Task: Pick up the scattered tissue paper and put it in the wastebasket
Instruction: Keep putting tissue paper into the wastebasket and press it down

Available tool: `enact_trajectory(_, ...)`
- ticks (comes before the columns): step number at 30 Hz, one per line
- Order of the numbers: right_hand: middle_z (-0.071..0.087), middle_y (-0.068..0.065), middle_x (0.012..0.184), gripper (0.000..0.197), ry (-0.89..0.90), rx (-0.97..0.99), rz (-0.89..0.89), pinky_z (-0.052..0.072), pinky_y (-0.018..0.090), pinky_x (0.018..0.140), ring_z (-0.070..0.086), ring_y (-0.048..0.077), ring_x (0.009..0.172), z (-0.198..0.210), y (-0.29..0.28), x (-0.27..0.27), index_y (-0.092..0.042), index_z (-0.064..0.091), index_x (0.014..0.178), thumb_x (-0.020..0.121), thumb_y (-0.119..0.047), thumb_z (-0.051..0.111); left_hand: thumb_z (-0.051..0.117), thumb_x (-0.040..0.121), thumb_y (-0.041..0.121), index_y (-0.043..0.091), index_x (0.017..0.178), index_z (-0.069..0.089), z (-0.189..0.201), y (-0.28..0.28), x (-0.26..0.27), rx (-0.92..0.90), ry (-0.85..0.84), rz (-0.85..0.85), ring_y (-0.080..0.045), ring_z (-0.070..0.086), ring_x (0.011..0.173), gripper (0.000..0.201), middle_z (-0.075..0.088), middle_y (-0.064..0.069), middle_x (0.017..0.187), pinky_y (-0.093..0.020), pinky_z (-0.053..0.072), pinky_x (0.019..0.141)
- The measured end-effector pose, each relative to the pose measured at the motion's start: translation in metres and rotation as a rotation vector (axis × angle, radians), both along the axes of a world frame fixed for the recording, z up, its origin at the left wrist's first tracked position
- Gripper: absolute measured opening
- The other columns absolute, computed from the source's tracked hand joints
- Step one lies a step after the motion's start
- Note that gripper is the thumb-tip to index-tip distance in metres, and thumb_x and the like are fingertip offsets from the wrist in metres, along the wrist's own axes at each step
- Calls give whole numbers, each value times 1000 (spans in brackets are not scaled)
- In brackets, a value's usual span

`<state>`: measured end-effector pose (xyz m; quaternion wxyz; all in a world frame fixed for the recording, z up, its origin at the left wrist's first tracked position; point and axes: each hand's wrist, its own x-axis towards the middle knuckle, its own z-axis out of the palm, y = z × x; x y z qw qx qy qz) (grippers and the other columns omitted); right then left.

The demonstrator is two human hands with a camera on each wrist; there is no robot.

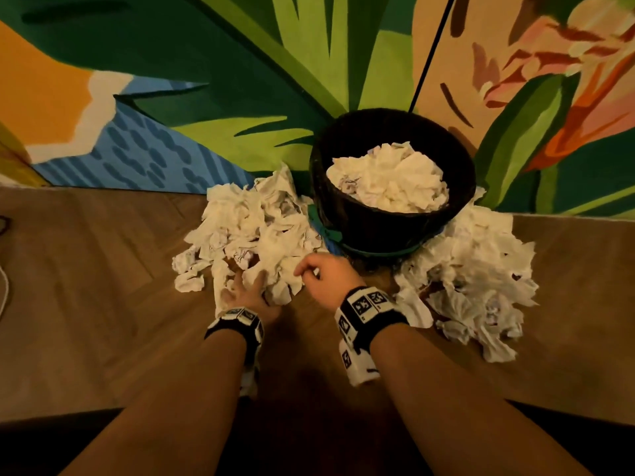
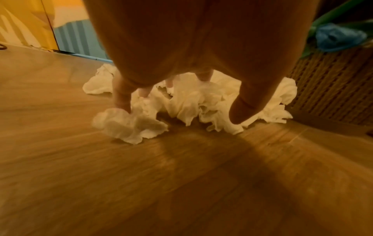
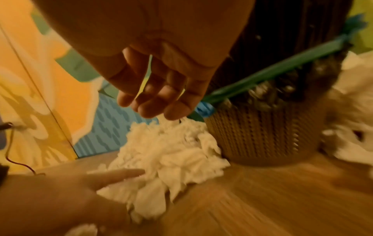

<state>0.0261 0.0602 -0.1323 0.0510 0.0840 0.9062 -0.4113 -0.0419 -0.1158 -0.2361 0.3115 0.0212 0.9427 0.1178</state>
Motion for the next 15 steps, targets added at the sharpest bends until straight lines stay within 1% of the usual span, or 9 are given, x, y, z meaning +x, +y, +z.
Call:
enact_trajectory(2,68,-5,101,20,-76,-7,-30,51,25,75,63,13,86,-21,6,4,-30,70,91,91,-18,55,53,85,54,44,153,13,-6,2,-6,-6,-25,-66,-38,1,150,78,-1,-9,164,-51,1,122)
enact_trajectory(4,64,-6,99,19,-130,-20,-90,48,23,72,62,14,84,-39,13,6,-31,69,91,90,-17,56,56,87,53,39,150,28,-8,12,-7,-27,-3,-145,-30,12,150,70,16,-9,162,-47,-2,122)
enact_trajectory(5,61,-6,100,19,-146,-21,-122,47,23,73,61,14,85,-46,16,7,-31,68,94,89,-17,57,56,88,51,38,145,39,-7,19,-5,-23,5,-179,-27,19,148,61,26,-6,159,-45,1,122)
enact_trajectory(7,55,-5,114,27,-180,1,-135,48,27,85,59,18,97,-61,23,7,-33,64,109,88,-18,58,59,89,44,39,125,57,-5,32,3,59,-40,-216,-23,42,135,36,50,-1,143,-40,25,119)
enact_trajectory(8,50,-3,125,36,-214,20,-110,47,30,95,56,20,107,-68,25,8,-36,60,119,87,-20,59,62,88,40,41,112,62,-5,37,8,131,-92,-216,-21,54,122,24,60,0,131,-35,40,110)
enact_trajectory(10,35,-4,145,53,-319,70,-38,39,33,108,44,22,128,-83,29,13,-41,49,135,86,-27,61,69,83,33,41,99,61,-3,45,19,269,-166,-233,-18,64,105,19,67,4,116,-29,51,95)
enact_trajectory(11,28,-4,151,57,-379,98,1,35,33,112,36,23,135,-91,29,17,-42,45,139,86,-30,62,71,81,32,41,103,59,-4,46,23,310,-180,-243,-18,64,103,26,66,5,116,-30,52,93)
enact_trajectory(13,20,-2,156,58,-457,161,59,30,34,115,28,25,141,-107,29,28,-41,44,141,87,-27,62,75,77,38,46,112,49,-2,43,28,352,-178,-227,-15,63,100,44,64,10,115,-32,52,90)
enact_trajectory(15,25,-1,153,56,-428,165,55,31,32,115,31,24,140,-119,32,40,-38,48,138,88,-18,62,76,76,43,52,110,47,1,34,27,424,-153,-126,-8,62,93,46,64,18,107,-26,52,75)
